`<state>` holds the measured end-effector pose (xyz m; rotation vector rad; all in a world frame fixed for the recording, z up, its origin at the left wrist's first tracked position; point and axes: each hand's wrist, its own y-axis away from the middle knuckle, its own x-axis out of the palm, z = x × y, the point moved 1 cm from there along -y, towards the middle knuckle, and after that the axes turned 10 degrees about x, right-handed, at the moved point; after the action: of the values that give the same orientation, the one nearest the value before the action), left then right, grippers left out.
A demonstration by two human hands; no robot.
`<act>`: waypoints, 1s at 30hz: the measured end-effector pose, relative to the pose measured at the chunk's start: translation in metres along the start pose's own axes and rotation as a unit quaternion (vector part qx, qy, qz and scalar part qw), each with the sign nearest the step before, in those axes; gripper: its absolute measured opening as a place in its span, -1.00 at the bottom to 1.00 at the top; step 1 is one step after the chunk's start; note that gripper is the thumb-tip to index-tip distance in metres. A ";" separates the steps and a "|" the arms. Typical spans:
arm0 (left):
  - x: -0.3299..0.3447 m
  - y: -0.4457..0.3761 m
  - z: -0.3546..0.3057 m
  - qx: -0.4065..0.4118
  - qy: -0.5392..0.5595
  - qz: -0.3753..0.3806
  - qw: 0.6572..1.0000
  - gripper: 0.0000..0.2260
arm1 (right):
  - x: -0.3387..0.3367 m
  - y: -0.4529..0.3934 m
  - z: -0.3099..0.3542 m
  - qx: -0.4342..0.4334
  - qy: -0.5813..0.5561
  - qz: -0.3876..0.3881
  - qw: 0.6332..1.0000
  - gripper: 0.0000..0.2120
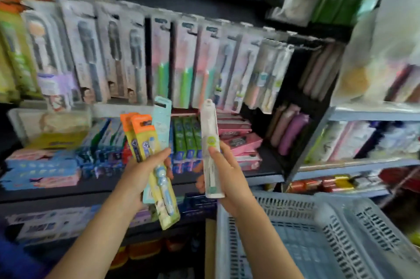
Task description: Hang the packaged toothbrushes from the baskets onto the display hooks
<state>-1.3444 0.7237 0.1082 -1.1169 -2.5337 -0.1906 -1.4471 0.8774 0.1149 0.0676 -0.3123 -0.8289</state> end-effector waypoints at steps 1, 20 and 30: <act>0.030 -0.003 0.010 -0.004 0.000 -0.003 1.000 -0.76 | -0.031 -0.005 0.008 0.004 0.001 -0.019 1.000 -0.79; 0.276 -0.066 0.047 0.095 0.036 -0.015 0.995 -0.77 | -0.225 -0.070 0.159 -0.142 -0.022 0.028 0.989 -0.73; 0.274 -0.070 0.058 0.094 0.020 -0.008 0.995 -0.83 | -0.221 -0.084 0.164 -0.120 -0.037 0.035 0.992 -0.68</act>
<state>-1.5816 0.8794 0.1599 -1.0109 -2.4663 0.0218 -1.6963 0.9933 0.2017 -0.1975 -0.2816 -0.7946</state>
